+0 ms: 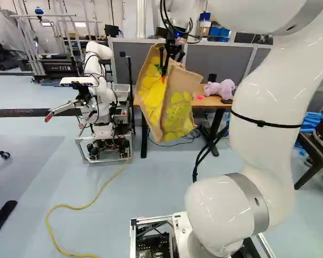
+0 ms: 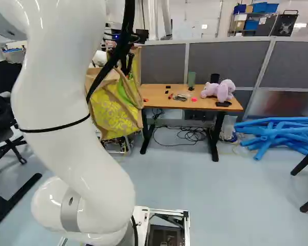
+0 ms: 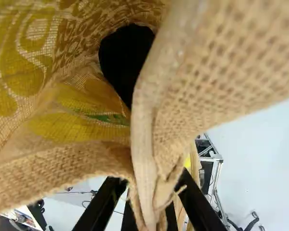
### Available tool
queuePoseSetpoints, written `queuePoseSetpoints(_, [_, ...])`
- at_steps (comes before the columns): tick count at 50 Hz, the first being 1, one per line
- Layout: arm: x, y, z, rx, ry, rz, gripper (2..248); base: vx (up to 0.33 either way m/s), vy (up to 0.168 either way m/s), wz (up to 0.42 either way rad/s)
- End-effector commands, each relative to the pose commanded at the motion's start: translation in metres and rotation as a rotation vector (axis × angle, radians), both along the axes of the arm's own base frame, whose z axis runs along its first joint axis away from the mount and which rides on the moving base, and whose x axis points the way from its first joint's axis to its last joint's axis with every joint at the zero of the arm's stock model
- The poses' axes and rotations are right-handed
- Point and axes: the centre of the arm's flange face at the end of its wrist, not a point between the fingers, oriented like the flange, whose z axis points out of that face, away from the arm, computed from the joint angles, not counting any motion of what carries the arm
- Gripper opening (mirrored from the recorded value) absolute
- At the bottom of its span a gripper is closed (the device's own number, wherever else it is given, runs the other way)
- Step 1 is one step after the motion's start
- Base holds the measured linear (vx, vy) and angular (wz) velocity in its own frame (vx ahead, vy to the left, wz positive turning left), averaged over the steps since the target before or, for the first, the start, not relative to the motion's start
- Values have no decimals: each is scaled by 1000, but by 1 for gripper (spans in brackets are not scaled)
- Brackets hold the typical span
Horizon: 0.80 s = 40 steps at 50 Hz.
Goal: Pick up the bag on the ground and place it on the table
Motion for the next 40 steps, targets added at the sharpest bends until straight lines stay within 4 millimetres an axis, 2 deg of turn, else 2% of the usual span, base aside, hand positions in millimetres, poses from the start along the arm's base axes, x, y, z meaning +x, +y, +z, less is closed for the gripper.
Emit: queuePoseSetpoints(40, [0,0,0,0,0,0,35,175,9,-10])
